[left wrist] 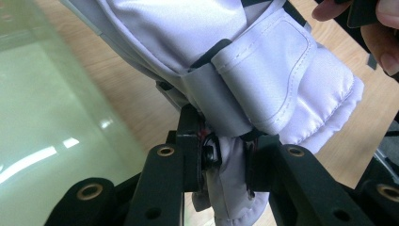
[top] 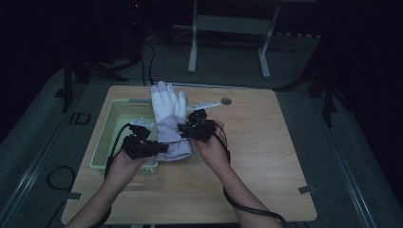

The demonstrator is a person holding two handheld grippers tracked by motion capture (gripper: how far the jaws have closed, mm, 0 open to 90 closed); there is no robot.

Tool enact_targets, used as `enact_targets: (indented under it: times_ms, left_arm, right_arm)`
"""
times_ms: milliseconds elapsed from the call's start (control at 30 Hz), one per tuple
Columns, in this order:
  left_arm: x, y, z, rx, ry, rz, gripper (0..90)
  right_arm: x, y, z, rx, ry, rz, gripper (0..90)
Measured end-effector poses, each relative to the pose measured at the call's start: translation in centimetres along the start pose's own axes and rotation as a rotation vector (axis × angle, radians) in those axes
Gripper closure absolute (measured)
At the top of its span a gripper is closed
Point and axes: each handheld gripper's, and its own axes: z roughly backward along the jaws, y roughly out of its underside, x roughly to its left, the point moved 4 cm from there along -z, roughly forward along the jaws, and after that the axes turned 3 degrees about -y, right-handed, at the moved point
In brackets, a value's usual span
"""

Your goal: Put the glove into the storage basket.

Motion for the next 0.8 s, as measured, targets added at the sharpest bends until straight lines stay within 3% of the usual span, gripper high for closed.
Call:
enact_targets:
  times_ms: [333, 600, 800]
  left_arm:
    - [3.0, 0.9, 2.5, 0.026, -0.023, 0.005, 73.0]
    - [6.0, 2.1, 4.6, 0.074, -0.029, -0.025, 72.9]
    - [8.2, 2.7, 5.2, 0.123, -0.029, -0.048, 72.9]
  right_arm:
    - [2.8, -1.6, -2.7, 0.009, -0.02, 0.009, 78.4]
    - [5.4, -2.4, -5.3, 0.005, -0.049, 0.002, 78.5]
    - [6.7, -2.5, -7.4, 0.009, -0.055, -0.02, 78.6]
